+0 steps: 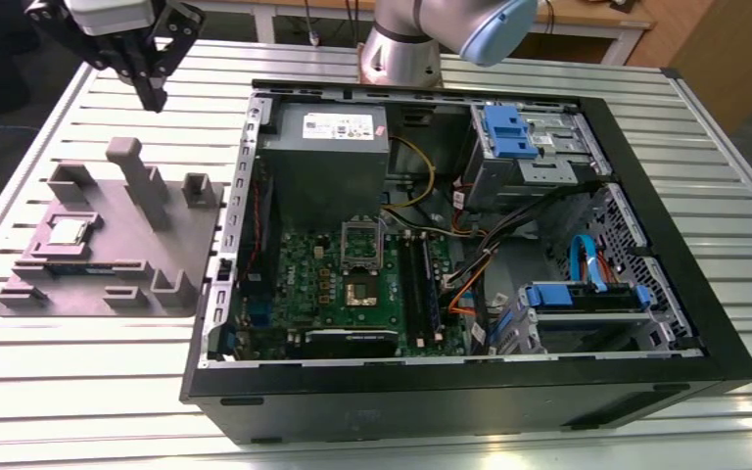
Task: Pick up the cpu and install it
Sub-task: 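Reach for the cpu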
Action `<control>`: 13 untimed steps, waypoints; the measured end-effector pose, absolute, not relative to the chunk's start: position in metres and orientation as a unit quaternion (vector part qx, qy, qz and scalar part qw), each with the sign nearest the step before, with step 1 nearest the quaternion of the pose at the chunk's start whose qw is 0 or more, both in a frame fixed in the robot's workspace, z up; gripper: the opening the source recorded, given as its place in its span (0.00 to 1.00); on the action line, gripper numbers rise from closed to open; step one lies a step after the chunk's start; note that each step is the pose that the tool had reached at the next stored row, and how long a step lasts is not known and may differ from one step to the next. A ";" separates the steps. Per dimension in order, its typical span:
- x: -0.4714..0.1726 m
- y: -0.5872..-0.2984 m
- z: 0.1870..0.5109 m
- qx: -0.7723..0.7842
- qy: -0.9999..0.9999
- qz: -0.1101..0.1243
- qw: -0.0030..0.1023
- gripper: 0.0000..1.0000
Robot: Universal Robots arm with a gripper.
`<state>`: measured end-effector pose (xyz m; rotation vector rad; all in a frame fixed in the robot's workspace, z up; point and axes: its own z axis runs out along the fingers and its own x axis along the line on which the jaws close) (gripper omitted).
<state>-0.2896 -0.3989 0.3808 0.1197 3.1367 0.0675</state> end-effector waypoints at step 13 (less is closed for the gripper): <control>-0.293 -0.399 0.381 0.038 0.999 0.022 0.001 0.10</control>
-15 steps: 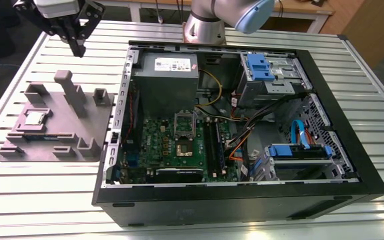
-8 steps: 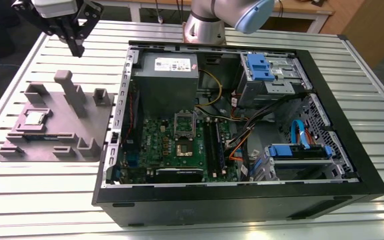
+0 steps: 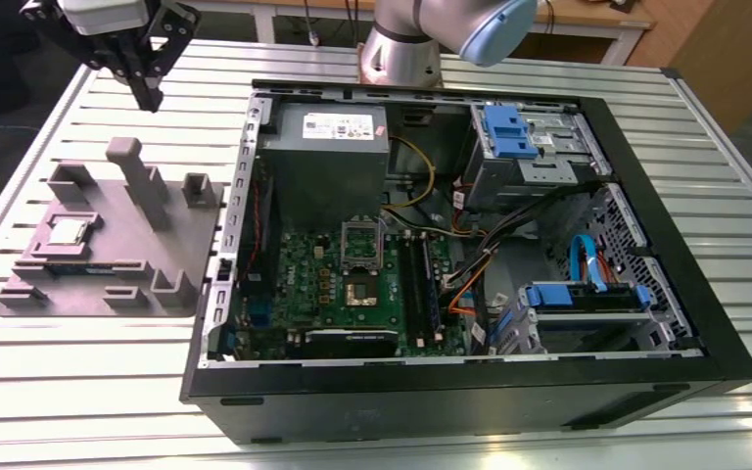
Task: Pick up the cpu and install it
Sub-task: 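Reach for the cpu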
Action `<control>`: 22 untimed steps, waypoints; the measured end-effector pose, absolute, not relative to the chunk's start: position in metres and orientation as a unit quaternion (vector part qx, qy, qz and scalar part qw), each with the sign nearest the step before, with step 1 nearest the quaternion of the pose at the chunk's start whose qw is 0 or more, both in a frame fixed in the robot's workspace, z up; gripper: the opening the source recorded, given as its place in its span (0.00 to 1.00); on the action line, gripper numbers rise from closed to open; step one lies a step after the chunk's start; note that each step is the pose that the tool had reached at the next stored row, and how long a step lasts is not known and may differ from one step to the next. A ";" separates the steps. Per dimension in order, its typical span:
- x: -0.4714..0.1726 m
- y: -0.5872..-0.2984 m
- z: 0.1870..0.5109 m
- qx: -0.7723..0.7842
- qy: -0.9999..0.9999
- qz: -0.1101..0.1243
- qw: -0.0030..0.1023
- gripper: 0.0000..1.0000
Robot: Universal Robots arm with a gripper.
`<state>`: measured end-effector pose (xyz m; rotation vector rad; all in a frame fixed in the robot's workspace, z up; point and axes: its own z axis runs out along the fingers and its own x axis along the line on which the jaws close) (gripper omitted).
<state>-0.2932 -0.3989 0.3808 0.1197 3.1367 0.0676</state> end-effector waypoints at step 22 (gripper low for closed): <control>-0.304 -0.399 0.381 0.038 0.999 0.022 0.001 0.10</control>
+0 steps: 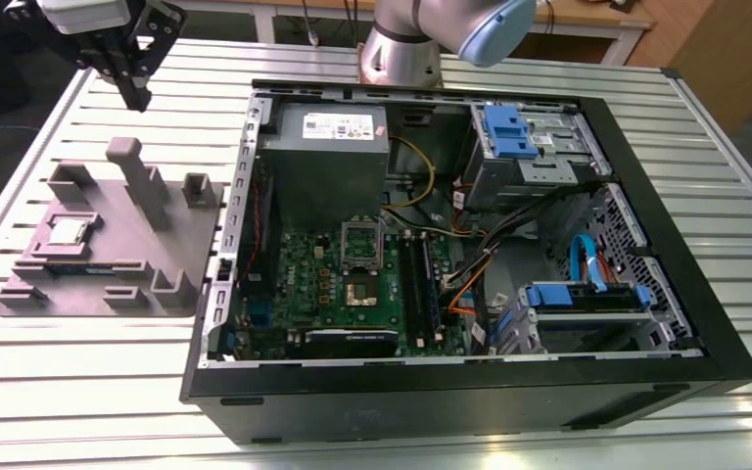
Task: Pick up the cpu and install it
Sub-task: 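Reach for the cpu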
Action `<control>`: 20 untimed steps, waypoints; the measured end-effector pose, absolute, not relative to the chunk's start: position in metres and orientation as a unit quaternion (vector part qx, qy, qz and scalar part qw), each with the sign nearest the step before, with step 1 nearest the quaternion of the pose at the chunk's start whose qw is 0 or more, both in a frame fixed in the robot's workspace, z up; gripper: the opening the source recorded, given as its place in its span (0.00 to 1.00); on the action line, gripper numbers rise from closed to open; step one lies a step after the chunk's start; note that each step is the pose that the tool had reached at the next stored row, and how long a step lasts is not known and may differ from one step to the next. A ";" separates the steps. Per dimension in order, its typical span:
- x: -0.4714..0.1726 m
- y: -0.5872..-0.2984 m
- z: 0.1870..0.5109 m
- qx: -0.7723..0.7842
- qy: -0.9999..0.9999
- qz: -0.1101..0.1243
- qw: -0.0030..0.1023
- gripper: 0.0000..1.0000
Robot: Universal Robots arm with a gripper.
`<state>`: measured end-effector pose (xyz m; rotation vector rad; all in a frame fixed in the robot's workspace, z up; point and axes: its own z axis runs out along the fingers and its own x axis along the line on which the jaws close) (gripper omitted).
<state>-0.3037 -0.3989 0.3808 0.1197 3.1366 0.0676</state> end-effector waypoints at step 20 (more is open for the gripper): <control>-0.317 -0.399 0.381 0.038 0.999 0.021 0.001 0.10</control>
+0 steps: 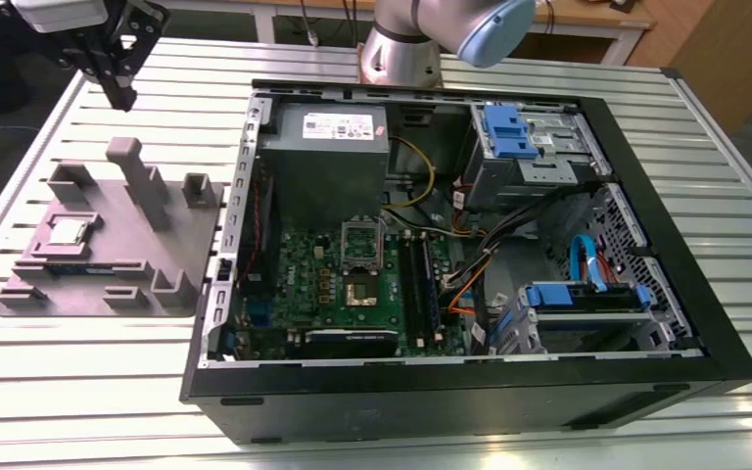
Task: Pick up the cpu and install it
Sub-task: 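Reach for the cpu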
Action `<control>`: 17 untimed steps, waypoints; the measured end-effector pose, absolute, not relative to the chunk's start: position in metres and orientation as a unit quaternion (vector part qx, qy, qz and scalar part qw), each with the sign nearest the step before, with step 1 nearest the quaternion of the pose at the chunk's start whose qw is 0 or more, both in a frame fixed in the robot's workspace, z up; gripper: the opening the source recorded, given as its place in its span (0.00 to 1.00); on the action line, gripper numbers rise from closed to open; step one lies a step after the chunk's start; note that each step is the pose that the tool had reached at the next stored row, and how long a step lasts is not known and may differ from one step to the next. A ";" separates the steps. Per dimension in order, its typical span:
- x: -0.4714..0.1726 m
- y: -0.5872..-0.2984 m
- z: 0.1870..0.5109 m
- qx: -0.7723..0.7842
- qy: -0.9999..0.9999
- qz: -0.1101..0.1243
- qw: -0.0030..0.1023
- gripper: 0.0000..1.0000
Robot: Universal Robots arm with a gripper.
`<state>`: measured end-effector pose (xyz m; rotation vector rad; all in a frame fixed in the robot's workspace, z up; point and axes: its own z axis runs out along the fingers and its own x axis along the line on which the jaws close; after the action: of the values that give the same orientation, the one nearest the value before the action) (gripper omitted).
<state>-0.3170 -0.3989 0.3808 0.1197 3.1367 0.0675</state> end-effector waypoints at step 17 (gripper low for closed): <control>-0.320 -0.399 0.381 0.038 0.999 0.022 0.001 0.10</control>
<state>-0.3205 -0.3989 0.3807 0.1197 3.1366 0.0675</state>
